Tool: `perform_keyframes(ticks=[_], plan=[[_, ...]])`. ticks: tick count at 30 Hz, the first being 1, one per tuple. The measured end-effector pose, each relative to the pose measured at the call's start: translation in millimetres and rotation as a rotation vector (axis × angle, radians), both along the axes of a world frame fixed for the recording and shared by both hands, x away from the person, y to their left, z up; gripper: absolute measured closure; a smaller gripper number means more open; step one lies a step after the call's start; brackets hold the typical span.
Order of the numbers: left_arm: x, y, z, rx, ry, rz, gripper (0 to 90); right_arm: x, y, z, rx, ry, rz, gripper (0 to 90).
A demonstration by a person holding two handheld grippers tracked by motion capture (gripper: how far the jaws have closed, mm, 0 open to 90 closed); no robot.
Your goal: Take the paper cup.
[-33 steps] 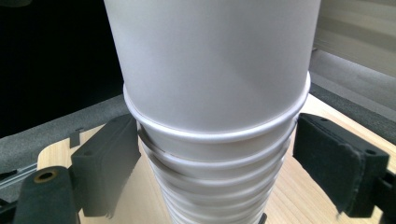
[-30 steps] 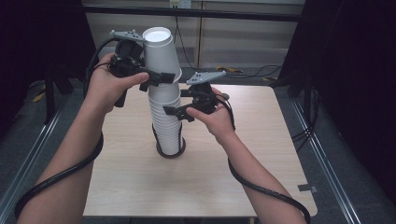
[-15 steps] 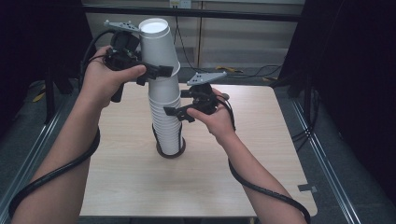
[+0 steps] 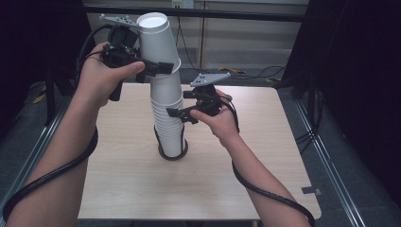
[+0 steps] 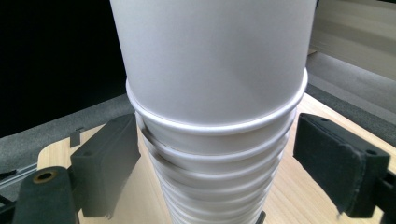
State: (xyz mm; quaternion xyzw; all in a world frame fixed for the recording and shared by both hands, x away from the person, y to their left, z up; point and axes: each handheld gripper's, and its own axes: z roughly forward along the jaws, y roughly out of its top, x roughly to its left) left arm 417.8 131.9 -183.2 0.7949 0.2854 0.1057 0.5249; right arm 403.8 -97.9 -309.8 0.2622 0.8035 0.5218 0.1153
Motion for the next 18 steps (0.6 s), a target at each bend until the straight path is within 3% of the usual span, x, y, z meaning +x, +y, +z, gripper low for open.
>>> perform_keyframes(ticks=[18], plan=[[-3.5,7.4,5.9,-0.008,-0.006,0.002,10.9,-1.0,-8.7,-4.0,0.002,0.001,-0.008,13.8]])
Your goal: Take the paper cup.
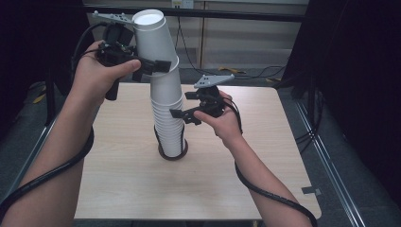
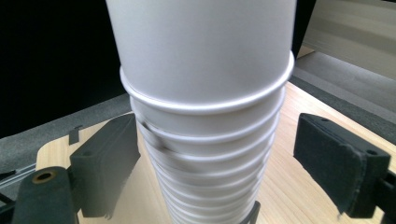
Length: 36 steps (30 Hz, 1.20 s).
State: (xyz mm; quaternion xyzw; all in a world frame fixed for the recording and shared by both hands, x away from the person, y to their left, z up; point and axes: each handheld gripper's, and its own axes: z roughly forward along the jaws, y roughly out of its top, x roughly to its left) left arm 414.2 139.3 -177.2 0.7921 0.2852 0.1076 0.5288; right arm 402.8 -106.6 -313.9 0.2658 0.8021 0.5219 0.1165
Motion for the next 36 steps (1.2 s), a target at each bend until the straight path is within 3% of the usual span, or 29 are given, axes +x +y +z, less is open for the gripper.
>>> perform_keyframes(ticks=[25,36], plan=[[-11.2,33.3,1.1,-0.014,0.001,0.026,10.9,0.4,-18.6,-9.9,-0.007,0.012,-0.020,13.8],[-19.4,59.6,-0.3,-0.006,-0.002,0.050,10.8,-1.1,-23.1,-14.9,-0.015,0.020,-0.024,13.6]])
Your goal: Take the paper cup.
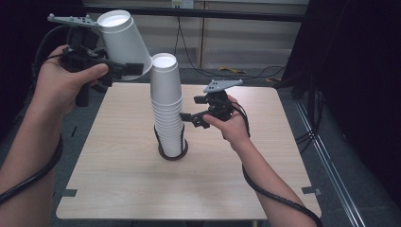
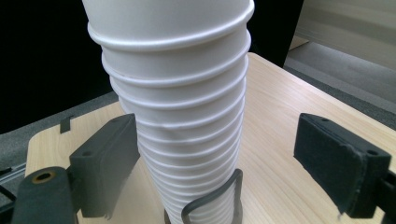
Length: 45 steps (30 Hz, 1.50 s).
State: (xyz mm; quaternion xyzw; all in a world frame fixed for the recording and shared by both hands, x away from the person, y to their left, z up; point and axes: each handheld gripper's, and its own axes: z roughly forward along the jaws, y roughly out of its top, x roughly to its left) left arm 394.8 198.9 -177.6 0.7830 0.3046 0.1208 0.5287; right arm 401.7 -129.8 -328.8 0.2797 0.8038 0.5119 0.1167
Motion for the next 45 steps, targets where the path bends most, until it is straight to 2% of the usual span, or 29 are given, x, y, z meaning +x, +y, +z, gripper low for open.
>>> perform_keyframes(ticks=[9,19,29,40,45], plan=[[-6.1,20.7,-7.9,0.007,0.004,0.026,10.8,-0.3,-1.5,-1.6,-0.007,0.004,0.002,13.6],[-9.8,32.4,-26.4,0.020,0.018,0.035,10.7,-2.7,-3.8,-4.7,-0.011,0.004,0.006,13.6],[-11.8,34.0,-42.3,0.063,0.026,0.013,10.7,-4.0,-10.2,-7.6,-0.004,0.009,-0.002,13.6],[-15.9,37.7,-59.2,0.065,0.038,0.025,10.6,-4.8,-15.1,-9.5,-0.003,0.010,-0.010,13.6],[-16.4,38.4,-69.8,0.073,0.054,0.011,10.4,-6.0,-15.0,-11.1,-0.004,0.010,-0.006,13.6]])
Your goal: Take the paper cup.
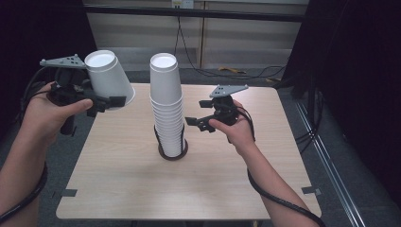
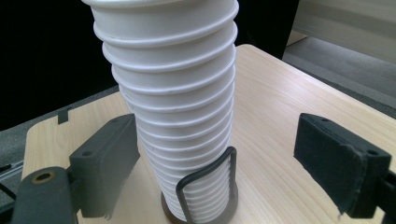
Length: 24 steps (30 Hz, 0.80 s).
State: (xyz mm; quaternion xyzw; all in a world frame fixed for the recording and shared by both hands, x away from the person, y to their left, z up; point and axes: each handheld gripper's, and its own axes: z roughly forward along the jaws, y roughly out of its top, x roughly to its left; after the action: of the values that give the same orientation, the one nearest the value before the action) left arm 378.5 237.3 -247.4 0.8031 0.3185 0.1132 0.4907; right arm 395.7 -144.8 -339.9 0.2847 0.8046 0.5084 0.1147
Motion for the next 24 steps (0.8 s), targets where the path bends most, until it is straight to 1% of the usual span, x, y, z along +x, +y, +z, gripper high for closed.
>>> perform_keyframes(ticks=[2,3,5,7,9,10,11,12,15,17,21,24], plan=[[-0.2,0.1,-3.4,-0.007,0.007,-0.014,10.4,-0.2,-0.2,-0.8,-0.001,0.003,-0.001,13.6],[-0.5,-0.1,-4.8,-0.007,0.003,-0.017,10.4,-0.2,-0.2,-1.2,0.000,0.004,0.000,13.5],[-1.1,-0.8,-7.1,-0.005,0.009,-0.028,10.4,-0.1,-0.4,-1.6,0.000,0.003,0.001,13.5],[-1.9,-1.4,-8.5,-0.001,-0.003,-0.028,10.3,-0.2,-0.4,-1.6,0.001,0.003,0.002,13.5],[-2.5,-1.9,-10.0,-0.007,-0.004,-0.023,10.2,-0.2,-0.5,-1.7,0.001,0.003,0.001,13.5],[-2.6,-1.6,-10.7,-0.002,-0.010,-0.033,10.2,-0.3,-0.5,-1.9,0.003,0.005,0.002,13.5],[-3.3,-2.2,-12.1,-0.011,-0.010,-0.032,10.1,-0.4,-0.5,-2.1,0.004,0.004,0.002,13.5],[-3.6,-2.2,-13.4,-0.007,-0.015,-0.032,10.1,-0.6,-0.6,-2.4,0.003,0.006,0.003,13.5],[-5.9,-4.7,-18.2,0.006,-0.012,-0.049,10.2,-1.0,-1.4,-3.4,0.000,0.008,0.002,13.6],[-7.9,-6.8,-20.8,0.021,-0.010,-0.063,10.2,-0.9,-2.1,-4.1,0.001,0.008,0.001,13.5],[-11.8,-11.0,-24.4,0.029,0.001,-0.074,10.4,-1.2,-3.6,-4.2,-0.001,0.006,0.001,13.5],[-15.3,-14.7,-27.6,0.030,0.021,-0.086,10.5,-2.2,-4.6,-4.0,-0.003,0.003,0.002,13.5]])
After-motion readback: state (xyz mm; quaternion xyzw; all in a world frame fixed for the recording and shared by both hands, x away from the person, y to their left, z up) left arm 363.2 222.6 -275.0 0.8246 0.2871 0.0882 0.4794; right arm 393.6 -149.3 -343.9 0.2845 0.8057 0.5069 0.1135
